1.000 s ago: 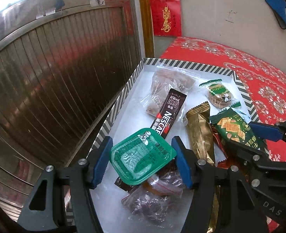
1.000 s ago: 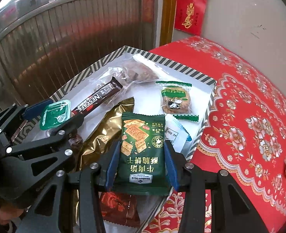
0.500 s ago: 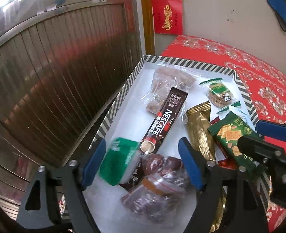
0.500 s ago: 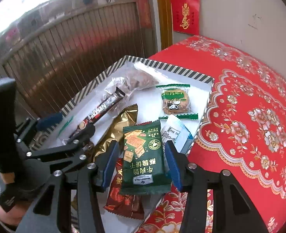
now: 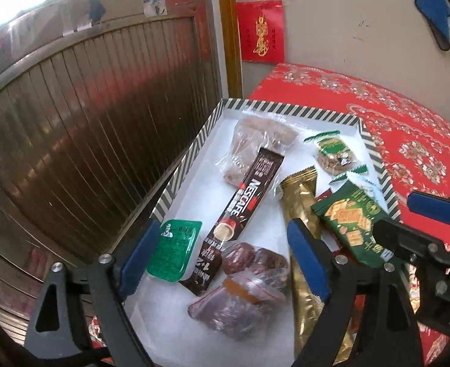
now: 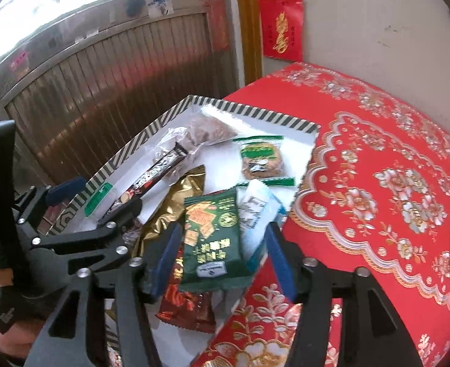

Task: Organize snacks
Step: 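Open both tools to release the green tin and cracker packet in the box, then move both tools back to the table toward the brown-red candy and green-black packet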

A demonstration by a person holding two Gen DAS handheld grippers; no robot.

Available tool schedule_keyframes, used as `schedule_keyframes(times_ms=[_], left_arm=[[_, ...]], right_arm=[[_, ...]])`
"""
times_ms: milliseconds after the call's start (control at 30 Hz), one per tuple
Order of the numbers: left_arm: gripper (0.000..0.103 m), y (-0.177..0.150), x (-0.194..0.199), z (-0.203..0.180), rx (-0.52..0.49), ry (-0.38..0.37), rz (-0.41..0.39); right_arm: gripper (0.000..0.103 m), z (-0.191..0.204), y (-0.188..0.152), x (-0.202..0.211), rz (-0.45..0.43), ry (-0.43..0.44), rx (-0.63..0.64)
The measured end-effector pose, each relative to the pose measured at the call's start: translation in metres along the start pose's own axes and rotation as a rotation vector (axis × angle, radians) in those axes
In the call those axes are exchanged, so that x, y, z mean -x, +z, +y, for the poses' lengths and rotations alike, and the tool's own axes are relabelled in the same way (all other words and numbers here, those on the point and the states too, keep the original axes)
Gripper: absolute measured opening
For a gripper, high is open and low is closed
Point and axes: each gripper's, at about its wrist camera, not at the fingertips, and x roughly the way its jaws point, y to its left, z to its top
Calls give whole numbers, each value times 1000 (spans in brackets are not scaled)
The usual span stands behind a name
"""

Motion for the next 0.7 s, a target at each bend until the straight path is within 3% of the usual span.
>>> schedule_keyframes(times_ms=[700], left_arm=[[90, 6, 19, -76, -91, -98, -29]], right_arm=[[67, -68, -29, 34, -16, -98, -120]])
